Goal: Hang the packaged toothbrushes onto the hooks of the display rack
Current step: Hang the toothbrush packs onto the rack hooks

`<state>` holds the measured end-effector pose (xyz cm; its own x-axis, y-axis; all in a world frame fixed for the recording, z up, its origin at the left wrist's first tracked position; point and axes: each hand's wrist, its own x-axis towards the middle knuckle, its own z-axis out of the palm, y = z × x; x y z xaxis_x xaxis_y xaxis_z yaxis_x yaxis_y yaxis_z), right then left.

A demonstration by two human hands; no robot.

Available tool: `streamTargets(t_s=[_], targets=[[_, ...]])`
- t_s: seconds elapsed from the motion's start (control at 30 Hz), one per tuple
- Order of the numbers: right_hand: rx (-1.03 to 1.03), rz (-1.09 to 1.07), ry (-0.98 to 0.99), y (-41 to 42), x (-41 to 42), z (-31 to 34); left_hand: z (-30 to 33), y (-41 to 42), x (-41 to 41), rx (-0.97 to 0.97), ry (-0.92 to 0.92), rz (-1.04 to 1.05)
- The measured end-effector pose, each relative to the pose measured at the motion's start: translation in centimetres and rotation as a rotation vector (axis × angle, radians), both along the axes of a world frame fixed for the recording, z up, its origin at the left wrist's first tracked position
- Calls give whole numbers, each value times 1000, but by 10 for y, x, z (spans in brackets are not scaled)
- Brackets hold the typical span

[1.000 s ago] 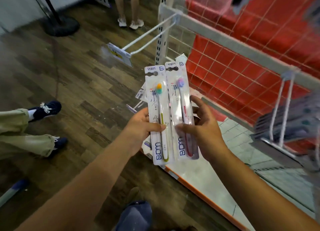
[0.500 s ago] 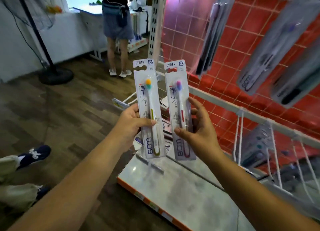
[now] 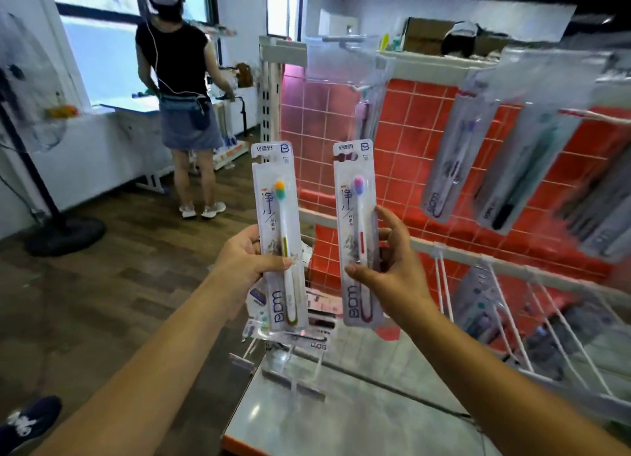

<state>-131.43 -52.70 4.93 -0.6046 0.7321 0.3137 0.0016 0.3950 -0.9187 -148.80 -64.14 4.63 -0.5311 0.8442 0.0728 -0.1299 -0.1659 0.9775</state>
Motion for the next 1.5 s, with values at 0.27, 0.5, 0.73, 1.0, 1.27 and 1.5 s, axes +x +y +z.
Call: streamTargets(t_s=[0.27,0.5,0.73,1.0,1.27,1.5], targets=[[-3,-122,31,-1,18,6,2,8,7,19,-3,-112],[-2,-173,37,0,29,8,11,15,17,52,19,-171],[-7,-216,55,7,45,4,7,28,34,43,-1,-234],[-10,-273,60,22,74,2,9,53,54,43,5,-258],[25,-321,75,35,92,20,14,70,74,28,41,-295],[-102,-417,241,41,96,37,20,79,78,28,24,-316]])
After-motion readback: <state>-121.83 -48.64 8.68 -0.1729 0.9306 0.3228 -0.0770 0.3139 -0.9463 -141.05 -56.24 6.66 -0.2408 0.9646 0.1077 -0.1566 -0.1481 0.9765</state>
